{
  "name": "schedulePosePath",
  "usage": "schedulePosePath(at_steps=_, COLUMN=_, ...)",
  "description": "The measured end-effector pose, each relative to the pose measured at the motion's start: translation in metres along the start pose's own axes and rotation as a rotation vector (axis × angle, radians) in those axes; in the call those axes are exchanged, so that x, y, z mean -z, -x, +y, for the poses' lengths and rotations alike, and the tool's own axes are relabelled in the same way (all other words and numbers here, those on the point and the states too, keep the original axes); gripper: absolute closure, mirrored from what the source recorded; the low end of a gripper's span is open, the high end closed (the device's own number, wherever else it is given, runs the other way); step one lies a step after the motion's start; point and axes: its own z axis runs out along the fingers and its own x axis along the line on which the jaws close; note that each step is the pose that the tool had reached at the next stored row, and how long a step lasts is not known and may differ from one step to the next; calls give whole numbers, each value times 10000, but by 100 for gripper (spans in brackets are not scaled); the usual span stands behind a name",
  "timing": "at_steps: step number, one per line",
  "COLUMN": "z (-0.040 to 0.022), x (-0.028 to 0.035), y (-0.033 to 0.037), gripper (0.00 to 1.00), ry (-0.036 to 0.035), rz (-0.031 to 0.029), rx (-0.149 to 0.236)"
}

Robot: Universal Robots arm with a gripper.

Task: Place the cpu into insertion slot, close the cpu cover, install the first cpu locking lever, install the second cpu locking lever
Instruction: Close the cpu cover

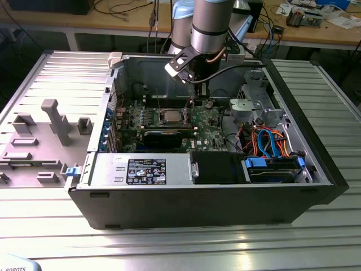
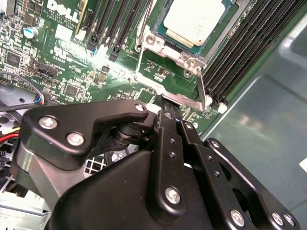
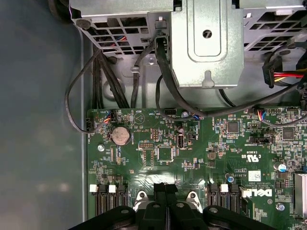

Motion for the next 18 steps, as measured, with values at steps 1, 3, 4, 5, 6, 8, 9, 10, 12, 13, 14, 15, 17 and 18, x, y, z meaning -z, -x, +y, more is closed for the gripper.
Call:
schedulePosePath(at_steps=1, z=-6, x=0, y=0, gripper=89, ry=0, rz=-1, rx=0)
schedulePosePath(at_steps=3, z=-22, x=1, y=0, gripper=89, ry=0, rz=-1, rx=0)
schedulePosePath(at_steps=4, z=-27, x=1, y=0, gripper=89, ry=0, rz=-1, rx=0)
schedulePosePath(at_steps=5, z=-31, x=1, y=0, gripper=89, ry=0, rz=0, rx=0)
schedulePosePath(at_steps=6, z=-31, x=1, y=0, gripper=89, ry=0, rz=0, rx=1)
schedulePosePath(at_steps=8, z=-33, x=1, y=0, gripper=89, ry=0, rz=-1, rx=0)
schedulePosePath(at_steps=9, z=-34, x=1, y=0, gripper=89, ry=0, rz=0, rx=0)
schedulePosePath(at_steps=10, z=-35, x=1, y=0, gripper=89, ry=0, rz=-1, rx=0)
schedulePosePath(at_steps=12, z=-38, x=1, y=0, gripper=89, ry=0, rz=0, rx=-2)
schedulePosePath(at_steps=13, z=-38, x=1, y=0, gripper=89, ry=0, rz=-1, rx=1)
schedulePosePath(at_steps=14, z=-40, x=1, y=0, gripper=89, ry=-1, rz=-1, rx=0)
schedulePosePath(at_steps=15, z=-41, x=1, y=1, gripper=89, ry=0, rz=-1, rx=1)
schedulePosePath(at_steps=17, z=-42, x=1, y=1, gripper=89, ry=0, rz=-1, rx=0)
schedulePosePath(at_steps=18, z=-43, x=1, y=1, gripper=89, ry=0, rz=-1, rx=0)
